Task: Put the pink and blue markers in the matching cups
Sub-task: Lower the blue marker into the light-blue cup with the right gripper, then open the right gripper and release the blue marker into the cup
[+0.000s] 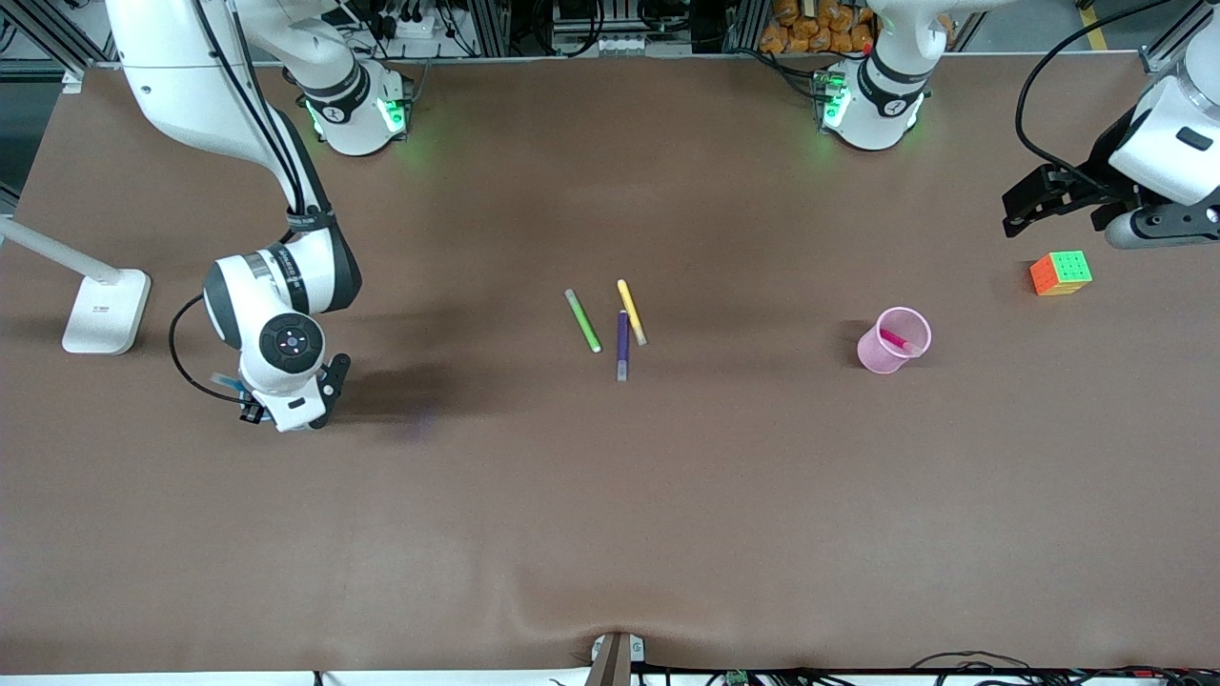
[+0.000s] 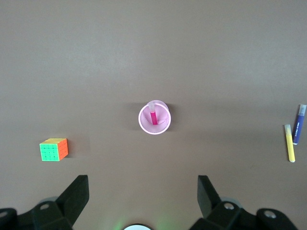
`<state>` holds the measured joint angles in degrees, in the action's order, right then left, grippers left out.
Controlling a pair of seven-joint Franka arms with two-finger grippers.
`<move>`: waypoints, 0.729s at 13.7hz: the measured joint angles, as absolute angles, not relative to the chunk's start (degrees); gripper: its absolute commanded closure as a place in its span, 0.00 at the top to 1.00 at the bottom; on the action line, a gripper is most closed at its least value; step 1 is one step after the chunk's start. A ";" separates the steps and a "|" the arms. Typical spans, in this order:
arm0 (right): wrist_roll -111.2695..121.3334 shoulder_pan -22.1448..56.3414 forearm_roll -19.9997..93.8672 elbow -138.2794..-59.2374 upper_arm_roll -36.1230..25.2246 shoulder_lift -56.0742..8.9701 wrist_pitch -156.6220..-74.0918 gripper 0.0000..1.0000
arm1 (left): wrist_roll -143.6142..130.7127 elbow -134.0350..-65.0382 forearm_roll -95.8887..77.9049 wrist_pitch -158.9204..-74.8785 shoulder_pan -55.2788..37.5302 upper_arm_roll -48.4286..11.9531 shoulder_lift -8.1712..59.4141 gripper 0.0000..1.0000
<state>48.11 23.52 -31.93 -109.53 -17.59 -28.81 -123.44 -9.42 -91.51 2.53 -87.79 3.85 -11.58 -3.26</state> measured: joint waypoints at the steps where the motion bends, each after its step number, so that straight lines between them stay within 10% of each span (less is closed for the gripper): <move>1: 48.08 23.53 -31.94 -109.48 -17.57 -28.81 -123.44 0.48 | -8.43 -91.50 2.53 -87.83 3.85 -11.58 -3.26 1.00; 4: 48.00 23.75 -31.98 -108.44 -17.53 -28.56 -121.94 0.54 | -7.67 -91.34 2.53 -88.27 3.88 -11.20 -3.26 1.00; 6: 47.98 23.85 -31.99 -106.54 -17.48 -27.65 -118.94 1.00 | -7.49 -91.22 2.53 -88.49 3.93 -11.01 -3.27 1.00; 10: 47.65 24.15 -31.16 -104.94 -17.11 -22.27 -113.75 1.00 | -7.42 -91.18 2.53 -88.63 3.94 -11.02 -3.27 1.00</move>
<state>47.65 24.15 -31.16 -104.94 -17.11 -22.27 -113.75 -7.42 -91.18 2.53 -88.63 3.94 -11.02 -3.27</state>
